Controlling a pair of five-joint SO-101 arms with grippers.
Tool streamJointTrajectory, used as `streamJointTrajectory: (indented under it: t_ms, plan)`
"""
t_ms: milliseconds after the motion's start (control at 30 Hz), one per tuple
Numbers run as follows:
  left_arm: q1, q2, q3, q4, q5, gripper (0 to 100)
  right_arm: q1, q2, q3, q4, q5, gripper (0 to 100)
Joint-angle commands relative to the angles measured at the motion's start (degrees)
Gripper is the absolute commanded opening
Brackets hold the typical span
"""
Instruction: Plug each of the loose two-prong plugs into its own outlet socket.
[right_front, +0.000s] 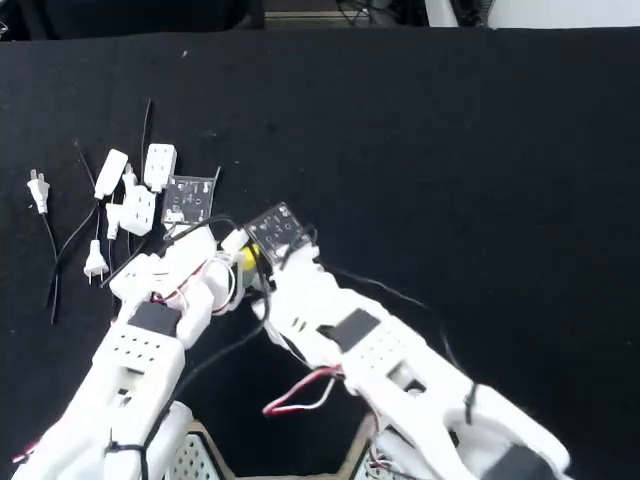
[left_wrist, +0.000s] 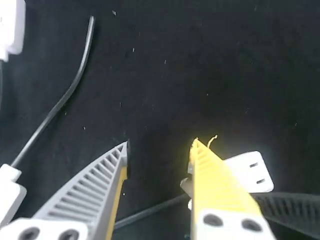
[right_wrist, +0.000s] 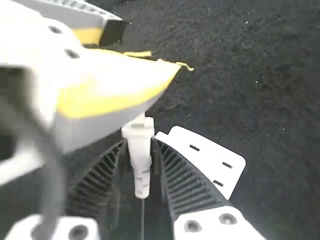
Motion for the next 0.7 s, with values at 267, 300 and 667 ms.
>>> streamJointTrajectory:
  t_ms: [267, 300, 667]
  plan:
    - [0.84, 7.21, -4.62, -0.97, -0.62, 20, -0.35, -24.84, 9.54, -1.05, 3.78, 1.1]
    - [0.84, 7.21, -4.62, -0.97, -0.62, 20, -0.35, -25.71, 10.07, -1.05, 3.78, 1.1]
    - [1.27, 7.21, -4.53, -0.97, -0.62, 20, 3.52, -24.04, 10.24, -3.69, 3.69, 1.1]
